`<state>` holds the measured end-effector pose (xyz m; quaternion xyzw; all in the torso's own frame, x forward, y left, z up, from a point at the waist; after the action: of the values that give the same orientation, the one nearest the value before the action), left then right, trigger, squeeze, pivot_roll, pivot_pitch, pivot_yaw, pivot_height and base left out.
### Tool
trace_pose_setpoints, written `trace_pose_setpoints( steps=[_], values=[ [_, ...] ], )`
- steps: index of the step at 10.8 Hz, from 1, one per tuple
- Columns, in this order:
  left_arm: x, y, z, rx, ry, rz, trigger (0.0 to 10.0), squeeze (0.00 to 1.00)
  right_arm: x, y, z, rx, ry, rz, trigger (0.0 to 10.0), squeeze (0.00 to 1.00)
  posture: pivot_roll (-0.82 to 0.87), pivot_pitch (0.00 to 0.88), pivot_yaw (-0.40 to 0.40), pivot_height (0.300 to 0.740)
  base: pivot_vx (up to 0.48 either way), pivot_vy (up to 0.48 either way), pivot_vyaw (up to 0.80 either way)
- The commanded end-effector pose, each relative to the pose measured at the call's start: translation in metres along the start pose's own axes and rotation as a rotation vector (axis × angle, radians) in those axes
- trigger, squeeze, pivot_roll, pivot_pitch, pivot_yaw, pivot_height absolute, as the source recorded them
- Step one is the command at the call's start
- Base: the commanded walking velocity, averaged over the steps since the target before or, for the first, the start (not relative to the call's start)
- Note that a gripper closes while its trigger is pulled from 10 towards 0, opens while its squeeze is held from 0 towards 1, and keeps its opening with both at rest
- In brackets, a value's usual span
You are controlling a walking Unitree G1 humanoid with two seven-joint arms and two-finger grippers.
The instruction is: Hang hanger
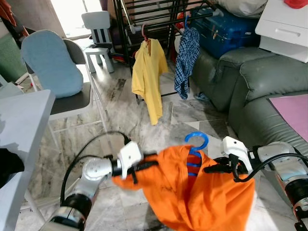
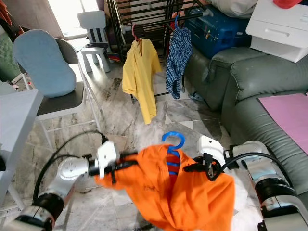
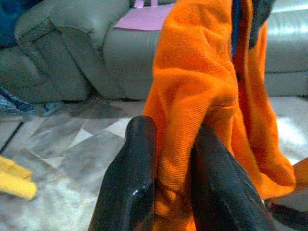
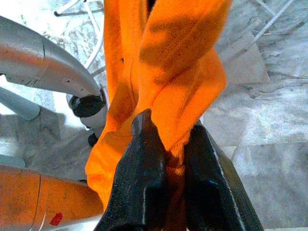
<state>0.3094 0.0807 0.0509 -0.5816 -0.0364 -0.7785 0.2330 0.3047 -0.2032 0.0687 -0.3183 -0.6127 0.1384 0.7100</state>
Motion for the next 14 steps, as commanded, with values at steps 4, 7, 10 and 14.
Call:
trace_pose_setpoints(
  steps=[4,7,10,14],
  values=[
    [-0.004,-0.010,0.027,0.277,-0.065,-0.003,10.0,1.00,-0.008,0.011,-0.021,-0.246,0.059,0.030,0.0,0.00,-0.24,0.000,0.080,0.740,0.000,0.000,0.00],
    [-0.015,-0.026,0.039,0.520,-0.261,-0.051,10.0,1.00,-0.026,0.027,-0.023,-0.395,0.162,0.049,0.0,0.00,-0.24,0.000,0.076,0.740,0.000,0.000,0.00],
    [-0.038,-0.048,0.061,0.903,-0.413,0.040,10.0,1.00,-0.026,0.029,-0.044,-0.686,0.347,-0.031,0.0,0.00,-0.24,0.000,0.077,0.740,0.000,0.000,0.00],
    [-0.074,-0.067,0.036,1.103,-0.611,0.132,10.0,1.00,-0.039,0.045,-0.029,-0.992,0.544,-0.180,0.0,0.00,-0.25,0.000,0.090,0.740,0.000,0.000,0.00]
  ],
)
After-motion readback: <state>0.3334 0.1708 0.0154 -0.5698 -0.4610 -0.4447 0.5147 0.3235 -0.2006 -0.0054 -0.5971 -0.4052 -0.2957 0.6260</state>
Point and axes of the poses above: a point about 5 cm out from each wrist's last joint towards the gripper, its own y axis pointing out of the wrist towards the gripper, its own x axis along the axis of the wrist's last joint, z = x × y, the point moved 4 cm from there along y, pointing out of the wrist towards the gripper, and after that the axes turned 6 degrees about y, right-handed, at the moved point
